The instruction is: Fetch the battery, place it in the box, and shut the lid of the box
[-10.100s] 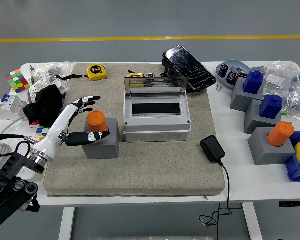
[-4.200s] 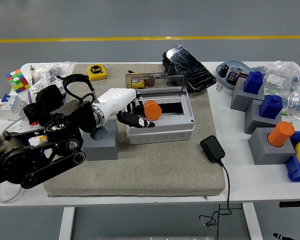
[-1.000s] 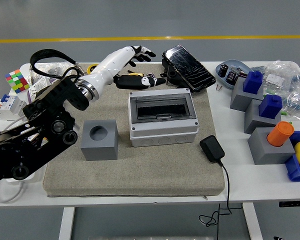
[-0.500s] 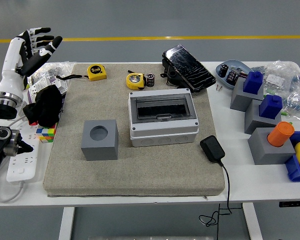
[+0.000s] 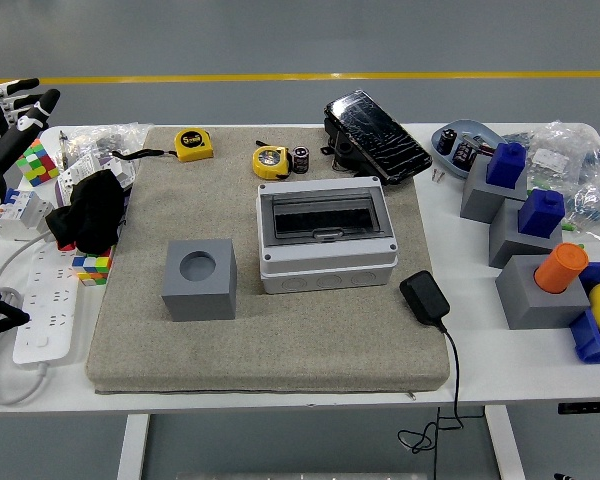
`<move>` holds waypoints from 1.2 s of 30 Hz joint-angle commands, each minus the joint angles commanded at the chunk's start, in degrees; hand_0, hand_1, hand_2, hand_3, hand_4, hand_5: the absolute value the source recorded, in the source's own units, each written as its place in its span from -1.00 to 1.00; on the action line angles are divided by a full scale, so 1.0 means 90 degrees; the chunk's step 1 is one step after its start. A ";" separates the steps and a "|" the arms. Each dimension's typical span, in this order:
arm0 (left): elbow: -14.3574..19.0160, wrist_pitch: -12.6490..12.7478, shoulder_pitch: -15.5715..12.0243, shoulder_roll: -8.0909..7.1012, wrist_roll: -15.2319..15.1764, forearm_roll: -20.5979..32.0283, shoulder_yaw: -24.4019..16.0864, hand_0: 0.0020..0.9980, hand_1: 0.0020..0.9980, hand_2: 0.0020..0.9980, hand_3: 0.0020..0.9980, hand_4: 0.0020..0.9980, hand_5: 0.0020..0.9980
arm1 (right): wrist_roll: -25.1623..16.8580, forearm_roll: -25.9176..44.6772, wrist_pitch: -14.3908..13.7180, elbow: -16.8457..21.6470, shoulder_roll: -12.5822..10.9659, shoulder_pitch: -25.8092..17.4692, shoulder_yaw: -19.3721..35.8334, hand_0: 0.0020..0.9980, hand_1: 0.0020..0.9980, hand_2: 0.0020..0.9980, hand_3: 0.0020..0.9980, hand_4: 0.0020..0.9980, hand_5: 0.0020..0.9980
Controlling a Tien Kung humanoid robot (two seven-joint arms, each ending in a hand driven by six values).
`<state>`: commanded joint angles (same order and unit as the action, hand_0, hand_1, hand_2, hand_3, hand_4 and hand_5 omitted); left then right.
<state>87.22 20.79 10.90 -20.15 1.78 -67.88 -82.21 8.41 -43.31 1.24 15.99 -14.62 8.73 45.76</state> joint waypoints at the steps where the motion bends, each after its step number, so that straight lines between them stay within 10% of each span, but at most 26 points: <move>1: 0.0003 0.0008 0.0026 -0.0002 -0.0009 0.0010 0.0019 0.14 0.37 0.34 0.41 1.00 0.11 | 0.0002 0.0005 0.0006 0.0012 -0.0010 0.0022 -0.0035 0.34 0.34 0.37 0.07 0.82 -0.06; 36: 0.0131 -0.0423 -0.0154 0.0022 0.0468 -0.0259 -0.0001 0.10 0.33 0.32 0.40 1.00 0.04 | 0.0005 0.0014 -0.0002 -0.0032 0.0023 -0.0012 0.0021 0.34 0.35 0.37 0.07 0.81 -0.04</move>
<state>88.40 16.98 9.52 -19.95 5.99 -70.22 -82.23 8.45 -43.19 1.22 15.70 -14.40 8.63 45.95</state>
